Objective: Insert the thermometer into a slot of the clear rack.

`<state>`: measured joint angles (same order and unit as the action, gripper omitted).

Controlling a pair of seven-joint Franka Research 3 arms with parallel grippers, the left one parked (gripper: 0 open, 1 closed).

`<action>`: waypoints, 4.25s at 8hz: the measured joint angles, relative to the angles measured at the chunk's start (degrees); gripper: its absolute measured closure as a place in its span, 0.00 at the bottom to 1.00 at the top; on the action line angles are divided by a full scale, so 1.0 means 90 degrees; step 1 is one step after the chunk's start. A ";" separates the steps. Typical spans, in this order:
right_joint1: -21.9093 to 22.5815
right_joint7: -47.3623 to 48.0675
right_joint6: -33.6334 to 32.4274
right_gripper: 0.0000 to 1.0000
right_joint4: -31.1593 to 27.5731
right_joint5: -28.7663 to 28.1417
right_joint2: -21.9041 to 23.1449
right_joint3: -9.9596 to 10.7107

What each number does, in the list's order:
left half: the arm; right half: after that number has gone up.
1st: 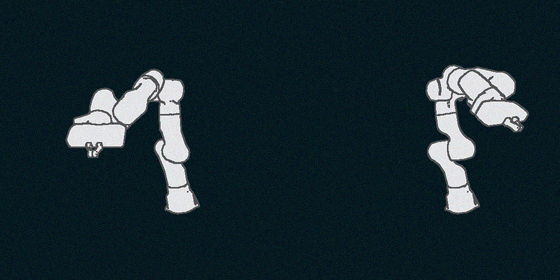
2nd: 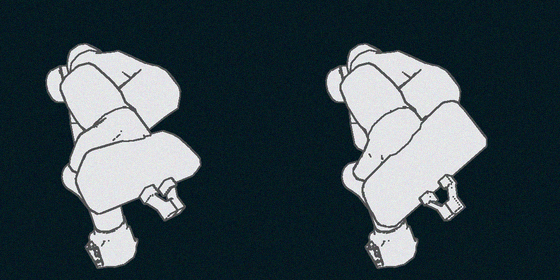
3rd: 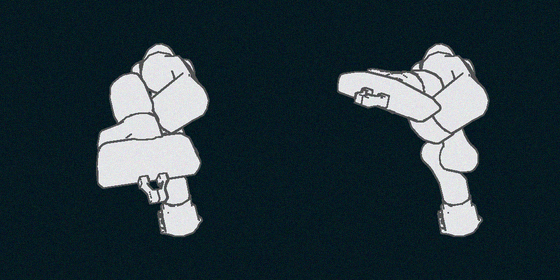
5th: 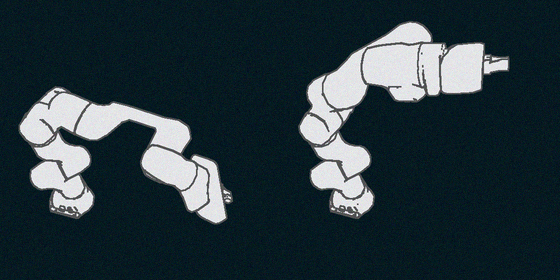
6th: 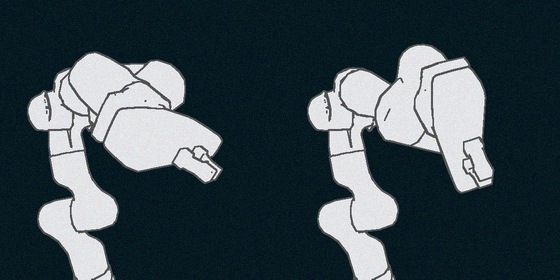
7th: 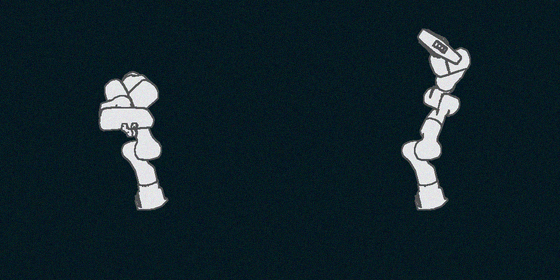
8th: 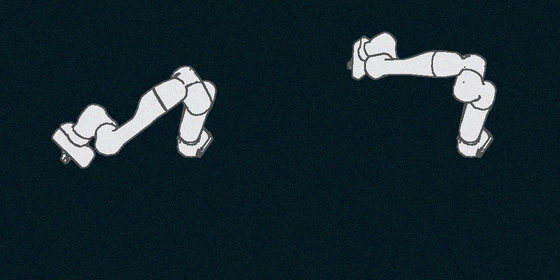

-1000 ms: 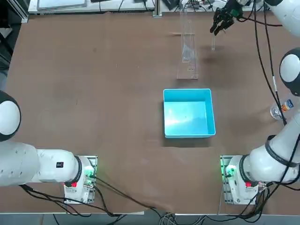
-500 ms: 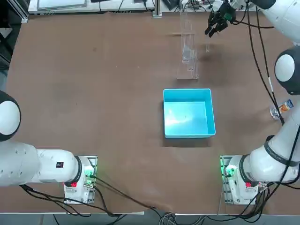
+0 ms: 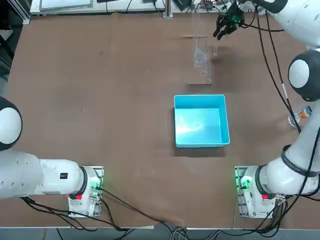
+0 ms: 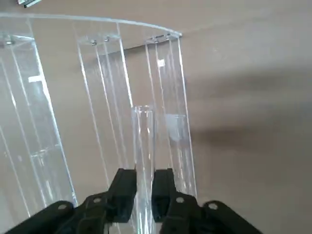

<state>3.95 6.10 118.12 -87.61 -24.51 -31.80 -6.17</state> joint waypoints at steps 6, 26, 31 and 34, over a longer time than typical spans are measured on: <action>0.0384 0.0485 0.0515 0.78 -0.0001 -0.0002 -0.0143 -0.0031; 0.0593 0.0476 0.0837 0.00 0.0007 0.0043 -0.0399 -0.0015; 0.0265 0.0463 0.0089 0.00 0.0125 0.1266 0.0190 0.0112; 0.0013 0.0463 -0.0696 0.00 0.0176 0.2107 0.1123 0.0176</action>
<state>4.07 10.27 111.85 -86.03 -5.54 -21.69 -4.59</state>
